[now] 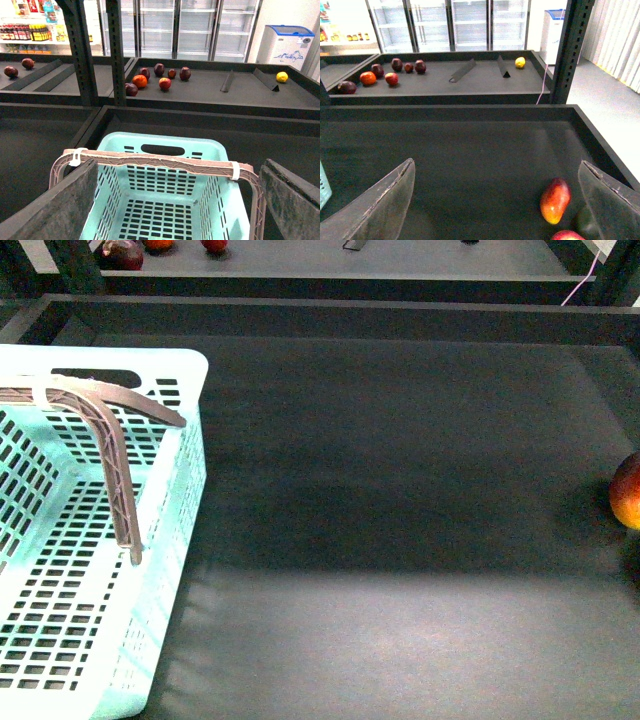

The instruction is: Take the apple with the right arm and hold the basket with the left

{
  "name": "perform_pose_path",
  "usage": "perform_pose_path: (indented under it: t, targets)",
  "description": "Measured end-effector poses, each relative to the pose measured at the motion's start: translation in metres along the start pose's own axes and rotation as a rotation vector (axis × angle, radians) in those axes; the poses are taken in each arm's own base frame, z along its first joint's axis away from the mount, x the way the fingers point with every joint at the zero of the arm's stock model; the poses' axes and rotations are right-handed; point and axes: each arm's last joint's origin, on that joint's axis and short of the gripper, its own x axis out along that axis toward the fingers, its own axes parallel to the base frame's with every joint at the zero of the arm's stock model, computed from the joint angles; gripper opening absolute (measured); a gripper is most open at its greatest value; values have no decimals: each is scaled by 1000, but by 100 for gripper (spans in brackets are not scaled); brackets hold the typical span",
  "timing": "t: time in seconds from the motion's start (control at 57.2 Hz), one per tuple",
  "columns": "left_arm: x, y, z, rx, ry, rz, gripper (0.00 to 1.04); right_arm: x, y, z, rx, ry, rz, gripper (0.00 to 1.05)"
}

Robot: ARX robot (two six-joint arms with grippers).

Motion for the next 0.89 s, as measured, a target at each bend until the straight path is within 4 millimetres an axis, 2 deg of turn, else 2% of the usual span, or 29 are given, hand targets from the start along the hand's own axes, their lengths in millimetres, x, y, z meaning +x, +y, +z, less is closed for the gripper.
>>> perform_pose_path:
  t: [0.454, 0.489, 0.524, 0.577, 0.664, 0.752, 0.891]
  targets:
    - [0, 0, 0, 0, 0, 0, 98, 0, 0, 0, 0, 0, 0, 96]
    - [0, 0, -1, -61, 63, -33, 98, 0, 0, 0, 0, 0, 0, 96]
    - [2, -1, 0, -240, 257, -70, 98, 0, 0, 0, 0, 0, 0, 96]
    - [8, -2, 3, -397, 338, -58, 98, 0, 0, 0, 0, 0, 1, 96]
    - [21, -2, 18, -636, 361, -60, 98, 0, 0, 0, 0, 0, 1, 96]
    - [34, -1, 30, -797, 364, -63, 98, 0, 0, 0, 0, -1, 1, 96]
    - [65, 8, 24, -1052, 446, 11, 98, 0, 0, 0, 0, -1, 0, 96]
